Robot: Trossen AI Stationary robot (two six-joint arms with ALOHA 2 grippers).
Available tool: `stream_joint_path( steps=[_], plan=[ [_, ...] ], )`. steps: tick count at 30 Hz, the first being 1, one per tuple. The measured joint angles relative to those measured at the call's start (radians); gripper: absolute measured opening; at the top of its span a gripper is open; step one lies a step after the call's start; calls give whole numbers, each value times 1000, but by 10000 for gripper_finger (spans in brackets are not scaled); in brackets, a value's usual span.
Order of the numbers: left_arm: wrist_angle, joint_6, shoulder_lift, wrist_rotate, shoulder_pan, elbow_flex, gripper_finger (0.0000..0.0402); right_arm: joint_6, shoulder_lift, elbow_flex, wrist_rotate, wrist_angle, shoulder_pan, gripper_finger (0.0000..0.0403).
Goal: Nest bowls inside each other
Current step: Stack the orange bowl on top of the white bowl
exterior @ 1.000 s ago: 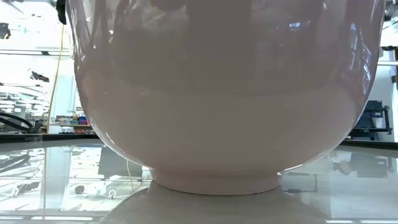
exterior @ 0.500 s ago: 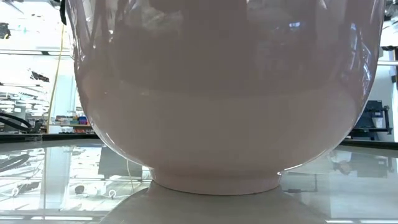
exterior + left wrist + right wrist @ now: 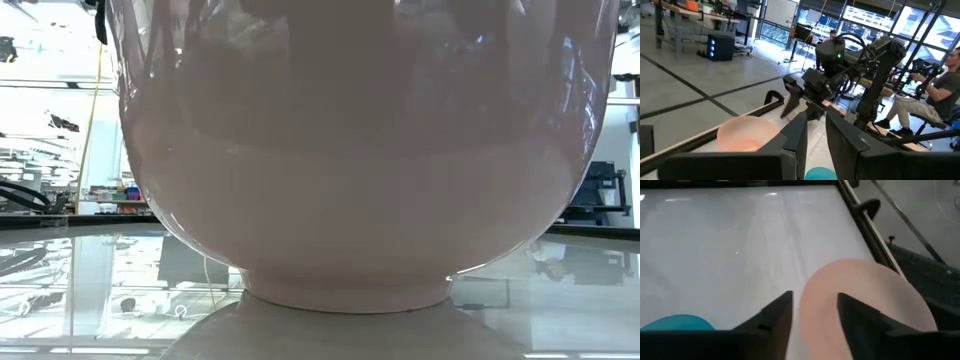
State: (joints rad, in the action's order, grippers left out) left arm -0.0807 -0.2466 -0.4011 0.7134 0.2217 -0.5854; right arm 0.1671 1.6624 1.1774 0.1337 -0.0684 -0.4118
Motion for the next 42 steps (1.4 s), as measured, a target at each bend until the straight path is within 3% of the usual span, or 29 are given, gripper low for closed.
stream_joint_path(
  steps=[3, 6, 19, 29, 33, 38, 42],
  plan=[
    [0, -3, 0, 0, 0, 0, 59, -20, 10, 0, -1, -34, -17, 245],
    [0, -3, 0, 0, 0, 0, 59, -7, 18, 0, 2, -63, -22, 254],
    [-8, -29, 0, 1, 0, 0, 59, 72, 145, 20, 71, -114, -29, 221],
    [-13, -55, 0, 1, 0, 0, 59, 119, 309, 179, 79, -220, -35, 211],
    [-13, -62, 0, 1, 0, 0, 59, 120, 365, 245, 80, -298, -35, 161],
    [-13, -62, 0, 1, 0, 0, 59, 88, 370, 291, 173, -293, -41, 34],
    [-16, -54, 0, 6, 0, 0, 59, -30, 343, 304, 312, -265, -66, 30]
  ],
)
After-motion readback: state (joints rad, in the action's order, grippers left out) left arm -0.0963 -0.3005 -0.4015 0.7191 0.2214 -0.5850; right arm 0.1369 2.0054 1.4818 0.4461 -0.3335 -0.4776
